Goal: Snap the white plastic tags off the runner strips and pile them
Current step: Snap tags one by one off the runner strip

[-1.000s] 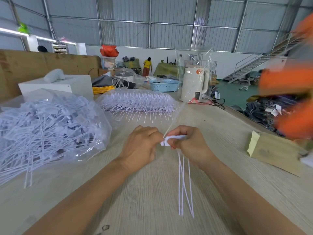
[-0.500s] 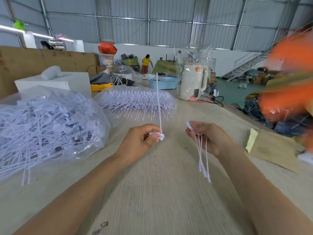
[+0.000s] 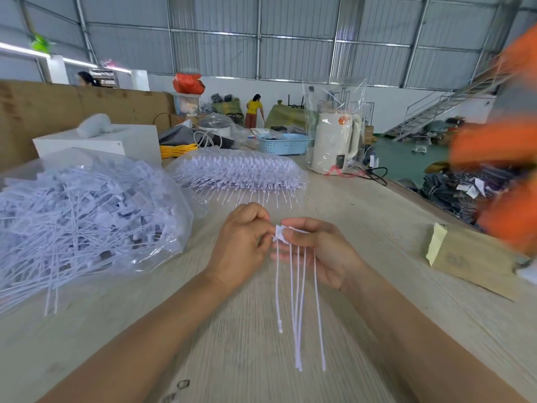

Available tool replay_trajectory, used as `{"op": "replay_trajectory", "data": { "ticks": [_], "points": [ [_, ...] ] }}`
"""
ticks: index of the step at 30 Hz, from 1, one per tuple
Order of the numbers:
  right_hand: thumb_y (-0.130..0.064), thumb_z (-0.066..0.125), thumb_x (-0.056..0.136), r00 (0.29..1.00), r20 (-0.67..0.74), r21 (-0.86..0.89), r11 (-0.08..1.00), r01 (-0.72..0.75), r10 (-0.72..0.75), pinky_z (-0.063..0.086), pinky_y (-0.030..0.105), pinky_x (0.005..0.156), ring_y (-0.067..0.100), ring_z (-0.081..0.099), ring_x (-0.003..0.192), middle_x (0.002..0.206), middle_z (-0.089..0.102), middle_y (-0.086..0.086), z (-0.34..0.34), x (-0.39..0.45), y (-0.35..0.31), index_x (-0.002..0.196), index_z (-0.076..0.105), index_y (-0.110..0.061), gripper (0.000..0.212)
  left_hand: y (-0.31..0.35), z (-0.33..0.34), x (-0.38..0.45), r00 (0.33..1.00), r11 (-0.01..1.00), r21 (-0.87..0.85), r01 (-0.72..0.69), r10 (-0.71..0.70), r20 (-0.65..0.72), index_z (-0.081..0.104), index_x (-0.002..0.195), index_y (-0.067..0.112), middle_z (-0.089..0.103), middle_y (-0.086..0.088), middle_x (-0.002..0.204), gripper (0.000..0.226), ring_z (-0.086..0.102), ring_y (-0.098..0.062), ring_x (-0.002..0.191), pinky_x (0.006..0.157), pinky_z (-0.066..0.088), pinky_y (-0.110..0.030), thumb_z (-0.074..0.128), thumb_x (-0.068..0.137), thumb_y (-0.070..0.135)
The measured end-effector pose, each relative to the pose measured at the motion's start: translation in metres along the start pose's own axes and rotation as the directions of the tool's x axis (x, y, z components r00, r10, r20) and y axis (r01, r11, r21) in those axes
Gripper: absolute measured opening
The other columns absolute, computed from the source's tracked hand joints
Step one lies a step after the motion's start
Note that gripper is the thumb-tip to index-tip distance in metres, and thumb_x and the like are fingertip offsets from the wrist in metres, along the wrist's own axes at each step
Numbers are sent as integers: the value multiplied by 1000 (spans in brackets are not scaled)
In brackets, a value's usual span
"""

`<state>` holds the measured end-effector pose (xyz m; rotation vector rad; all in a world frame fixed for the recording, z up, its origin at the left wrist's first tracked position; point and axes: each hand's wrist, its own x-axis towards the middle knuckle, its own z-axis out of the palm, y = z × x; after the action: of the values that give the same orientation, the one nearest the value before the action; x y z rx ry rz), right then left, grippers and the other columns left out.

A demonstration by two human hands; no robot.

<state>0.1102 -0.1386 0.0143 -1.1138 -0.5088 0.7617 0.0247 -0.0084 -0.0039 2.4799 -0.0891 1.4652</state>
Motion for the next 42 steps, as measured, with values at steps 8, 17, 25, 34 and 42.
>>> {"op": "replay_trajectory", "data": {
  "ticks": [8,17,25,34,42],
  "points": [
    [6,62,83,994,-27,38,993,109,-108,55,21,63,17,70,70,84,72,15,0,4,9,101,64,9,18,10,2,0,993,987,-120,111,-116,-37,53,92,6,60,-4,86,30,52,-5,79,73,41,-13,68,71,-9],
    [4,64,81,988,-79,-42,991,130,-133,49,21,56,17,59,63,76,65,14,-4,5,4,96,68,6,16,21,3,1,937,736,-594,324,-338,92,36,104,29,56,-2,109,61,67,-14,81,79,48,-18,49,74,-22],
    [1,68,81,842,-416,-20,930,368,-343,47,23,58,14,55,61,71,67,3,-8,4,-3,78,70,-12,13,50,14,0,638,431,-471,770,-480,602,46,108,21,60,-10,107,29,68,-16,70,72,58,-33,63,86,31],
    [-9,69,83,725,-456,-189,852,489,-517,47,19,63,6,58,61,67,66,-8,-3,-1,-3,81,69,-17,8,57,10,10,843,880,-220,422,-291,453,58,68,13,42,11,53,29,46,-1,47,50,30,-9,49,95,9],
    [-9,67,85,855,-226,-315,865,390,-467,49,27,69,15,60,67,79,65,8,28,8,4,92,67,-6,7,31,-58,8,849,953,303,-12,-150,506,53,88,13,47,-4,79,24,54,-28,81,71,42,-39,36,99,25]
  ]
}}
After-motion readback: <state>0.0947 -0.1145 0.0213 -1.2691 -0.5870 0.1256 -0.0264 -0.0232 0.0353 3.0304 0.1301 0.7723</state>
